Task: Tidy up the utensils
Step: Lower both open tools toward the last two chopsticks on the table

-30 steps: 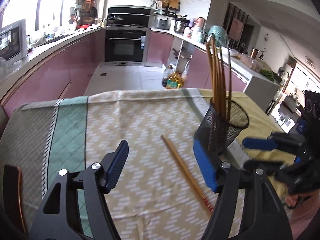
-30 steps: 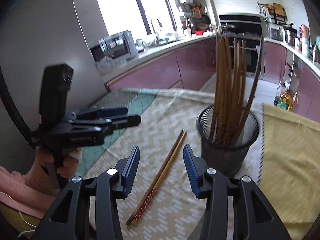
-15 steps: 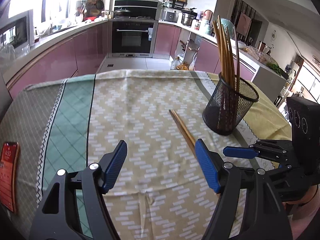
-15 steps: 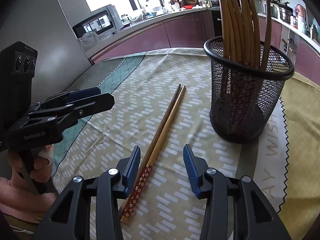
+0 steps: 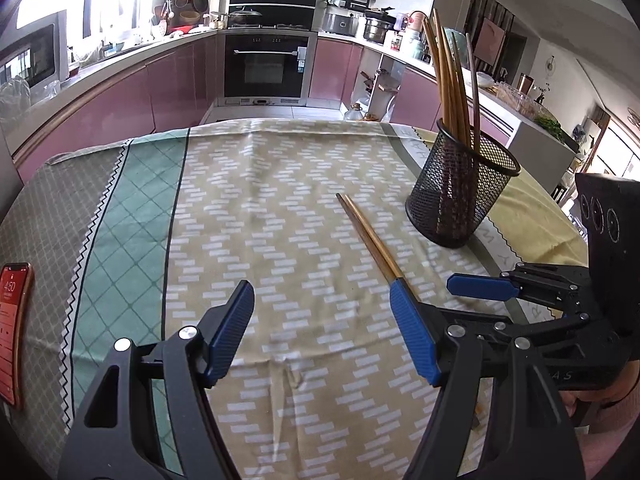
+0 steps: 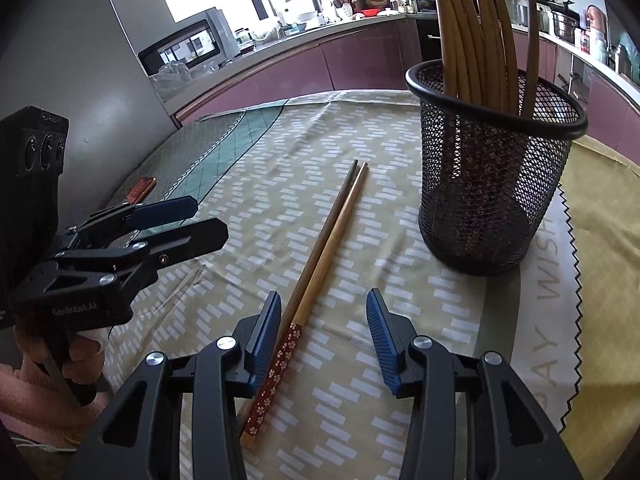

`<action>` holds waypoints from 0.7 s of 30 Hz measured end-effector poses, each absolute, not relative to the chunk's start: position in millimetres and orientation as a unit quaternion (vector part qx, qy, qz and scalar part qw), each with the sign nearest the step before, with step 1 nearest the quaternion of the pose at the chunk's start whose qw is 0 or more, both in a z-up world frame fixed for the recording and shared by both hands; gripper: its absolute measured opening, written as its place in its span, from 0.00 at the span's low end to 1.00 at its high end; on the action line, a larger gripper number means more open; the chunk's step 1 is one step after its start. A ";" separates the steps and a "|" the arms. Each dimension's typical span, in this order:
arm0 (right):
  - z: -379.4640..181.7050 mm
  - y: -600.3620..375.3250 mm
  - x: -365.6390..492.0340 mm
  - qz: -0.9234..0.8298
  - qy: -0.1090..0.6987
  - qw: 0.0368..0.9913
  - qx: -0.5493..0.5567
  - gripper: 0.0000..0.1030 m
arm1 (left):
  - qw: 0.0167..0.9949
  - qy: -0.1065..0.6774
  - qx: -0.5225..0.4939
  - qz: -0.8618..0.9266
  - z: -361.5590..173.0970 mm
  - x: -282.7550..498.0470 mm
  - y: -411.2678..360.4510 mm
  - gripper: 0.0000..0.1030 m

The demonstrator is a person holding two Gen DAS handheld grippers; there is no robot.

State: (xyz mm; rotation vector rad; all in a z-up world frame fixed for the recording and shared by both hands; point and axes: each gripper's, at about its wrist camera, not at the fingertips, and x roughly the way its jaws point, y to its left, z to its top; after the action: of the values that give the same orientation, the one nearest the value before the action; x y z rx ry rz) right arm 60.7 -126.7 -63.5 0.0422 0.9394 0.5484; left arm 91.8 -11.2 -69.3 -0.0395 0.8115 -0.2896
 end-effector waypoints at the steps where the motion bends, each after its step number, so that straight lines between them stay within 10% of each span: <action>1: -63.5 -126.7 61.1 0.258 0.447 0.856 0.018 0.42 | 0.908 0.393 -0.019 -0.141 -69.6 91.3 -11.5 0.68; 21: -64.6 -125.7 73.8 0.220 0.460 0.860 0.009 0.40 | 0.895 0.412 -0.051 -0.167 -86.1 99.3 -5.7 0.68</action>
State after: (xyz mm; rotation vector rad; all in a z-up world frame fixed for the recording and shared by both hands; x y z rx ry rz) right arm 73.8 -125.7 -64.6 0.0188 0.9662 0.4609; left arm 99.3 -5.7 -86.1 -0.1048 0.8534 -0.3456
